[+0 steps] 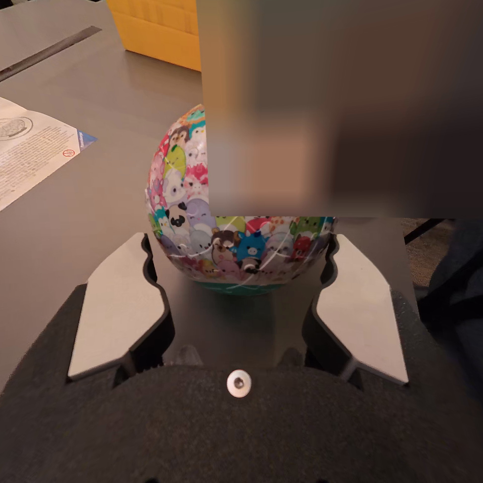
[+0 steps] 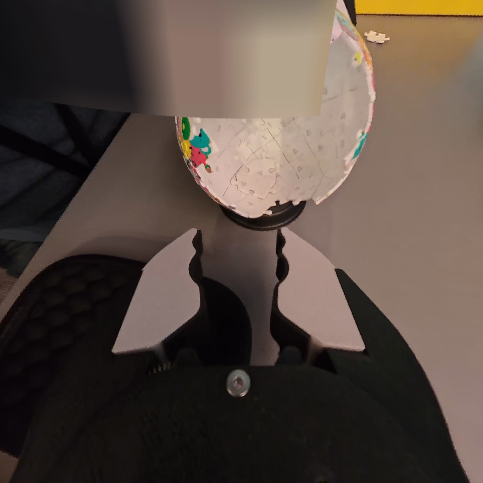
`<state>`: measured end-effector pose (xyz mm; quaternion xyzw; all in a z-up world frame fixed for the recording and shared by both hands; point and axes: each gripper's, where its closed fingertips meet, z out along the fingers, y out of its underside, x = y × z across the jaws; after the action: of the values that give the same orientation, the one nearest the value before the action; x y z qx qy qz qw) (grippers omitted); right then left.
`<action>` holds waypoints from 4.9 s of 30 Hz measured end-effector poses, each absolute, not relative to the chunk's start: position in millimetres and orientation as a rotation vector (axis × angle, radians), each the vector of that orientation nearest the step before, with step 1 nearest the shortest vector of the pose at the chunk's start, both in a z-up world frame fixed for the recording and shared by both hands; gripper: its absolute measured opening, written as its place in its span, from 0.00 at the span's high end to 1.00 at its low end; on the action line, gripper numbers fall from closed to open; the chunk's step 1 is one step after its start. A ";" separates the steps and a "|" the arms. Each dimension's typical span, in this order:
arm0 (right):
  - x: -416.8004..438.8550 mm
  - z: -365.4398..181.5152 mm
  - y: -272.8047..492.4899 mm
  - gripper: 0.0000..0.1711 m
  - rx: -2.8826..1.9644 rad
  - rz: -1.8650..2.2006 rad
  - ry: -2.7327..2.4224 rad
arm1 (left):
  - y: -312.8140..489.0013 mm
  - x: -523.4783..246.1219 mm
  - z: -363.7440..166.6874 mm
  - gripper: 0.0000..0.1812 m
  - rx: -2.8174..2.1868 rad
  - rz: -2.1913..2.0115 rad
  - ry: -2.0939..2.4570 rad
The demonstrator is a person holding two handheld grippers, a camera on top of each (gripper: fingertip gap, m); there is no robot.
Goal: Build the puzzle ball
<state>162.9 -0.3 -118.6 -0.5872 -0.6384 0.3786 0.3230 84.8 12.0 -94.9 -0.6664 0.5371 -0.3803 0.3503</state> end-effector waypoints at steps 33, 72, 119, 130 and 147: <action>168.5 -106.1 36.9 0.76 -2.078 1.167 -0.889 | 23.2 75.7 -89.0 0.38 -1.538 -1.248 1.718; 130.6 -153.6 54.1 0.79 -2.445 0.686 -0.816 | 14.9 77.5 -94.1 0.39 -1.598 -1.270 1.603; 135.9 -152.3 60.9 0.72 -2.372 0.659 -0.816 | 15.4 79.9 -91.9 0.39 -1.607 -1.260 1.579; 148.6 -124.2 54.1 0.68 -2.218 0.689 -0.813 | 16.0 76.8 -91.4 0.39 -1.614 -1.268 1.561; 135.3 -136.3 53.9 0.88 -2.324 0.964 -0.739 | 17.1 78.7 -89.1 0.40 -1.618 -1.263 1.532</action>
<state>135.3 53.9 -136.3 -0.8565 -0.2725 0.3554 0.2567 78.7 17.1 -89.1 -0.6053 0.5732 -0.4726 0.2859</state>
